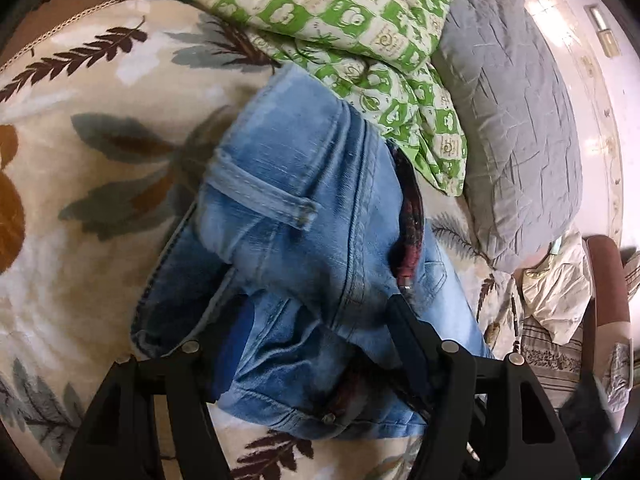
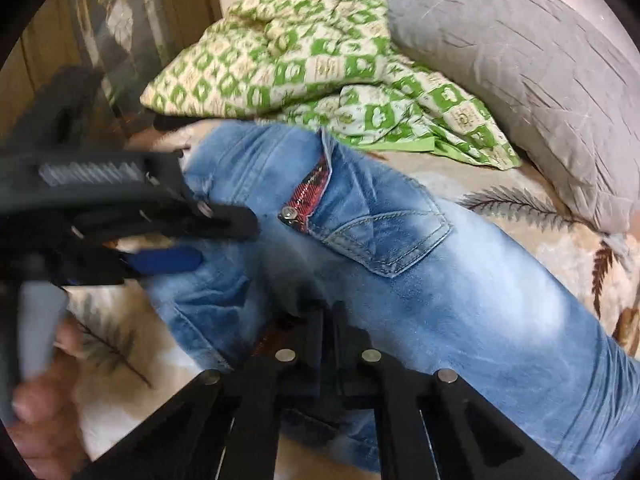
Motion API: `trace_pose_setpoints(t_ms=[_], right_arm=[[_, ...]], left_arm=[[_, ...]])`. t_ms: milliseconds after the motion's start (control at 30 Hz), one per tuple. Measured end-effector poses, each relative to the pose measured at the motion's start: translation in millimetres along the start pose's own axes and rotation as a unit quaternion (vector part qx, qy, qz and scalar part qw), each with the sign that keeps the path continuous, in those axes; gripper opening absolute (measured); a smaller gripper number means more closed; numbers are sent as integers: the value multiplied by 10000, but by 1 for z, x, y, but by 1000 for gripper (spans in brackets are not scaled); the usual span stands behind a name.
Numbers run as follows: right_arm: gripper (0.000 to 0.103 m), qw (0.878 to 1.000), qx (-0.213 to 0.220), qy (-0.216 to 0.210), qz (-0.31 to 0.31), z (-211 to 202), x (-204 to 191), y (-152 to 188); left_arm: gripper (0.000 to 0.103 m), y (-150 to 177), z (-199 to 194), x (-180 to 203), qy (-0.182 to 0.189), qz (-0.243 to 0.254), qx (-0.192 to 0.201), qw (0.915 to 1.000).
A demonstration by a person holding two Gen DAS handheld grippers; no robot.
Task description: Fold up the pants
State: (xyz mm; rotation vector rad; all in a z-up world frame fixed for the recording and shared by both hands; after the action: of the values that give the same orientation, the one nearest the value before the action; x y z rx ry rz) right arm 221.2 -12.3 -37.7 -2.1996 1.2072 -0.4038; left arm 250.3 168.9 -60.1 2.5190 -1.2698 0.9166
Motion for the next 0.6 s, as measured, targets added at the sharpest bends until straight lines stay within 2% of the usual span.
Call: trace_pose_setpoints(t_ms=[100, 167, 300, 333, 367, 467, 500, 600], right_arm=[[4, 9993, 315, -109, 145, -23, 4, -4], [0, 9990, 393, -194, 82, -29, 3, -4], [0, 9996, 145, -221, -110, -19, -5, 2], [0, 9996, 122, -234, -104, -16, -5, 4], [0, 9996, 198, -186, -87, -18, -4, 5], [1, 9984, 511, -242, 47, -32, -1, 7], [1, 9977, 599, -309, 98, -37, 0, 7], [2, 9986, 423, -300, -58, -33, -4, 4]], left_arm=[[69, -2, 1, 4, 41, 32, 84, 10000], [69, -5, 0, 1, 1, -66, 174, 9998], [37, -8, -1, -7, -76, -161, 250, 9995], [31, -8, 0, -8, -28, -170, 222, 9996], [21, -7, 0, -8, 72, -186, 149, 9997], [11, -6, -6, -4, 181, -109, 192, 9996], [11, -6, -13, 0, 239, -42, 302, 9993], [11, -1, -31, 14, 408, 180, 512, 9977]])
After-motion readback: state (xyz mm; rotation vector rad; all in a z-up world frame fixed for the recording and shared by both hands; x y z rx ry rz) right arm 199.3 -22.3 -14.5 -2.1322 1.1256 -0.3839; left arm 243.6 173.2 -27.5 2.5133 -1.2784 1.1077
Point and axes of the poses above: each gripper's, at about its wrist camera, not at the fingertips, and z roughly the way its jaws point, x to its right, y to its underside, the point moved 3 cm from there along z, roughly the way its jaws point, and after that the axes turned 12 degrees about -z, right-handed, at the moved point
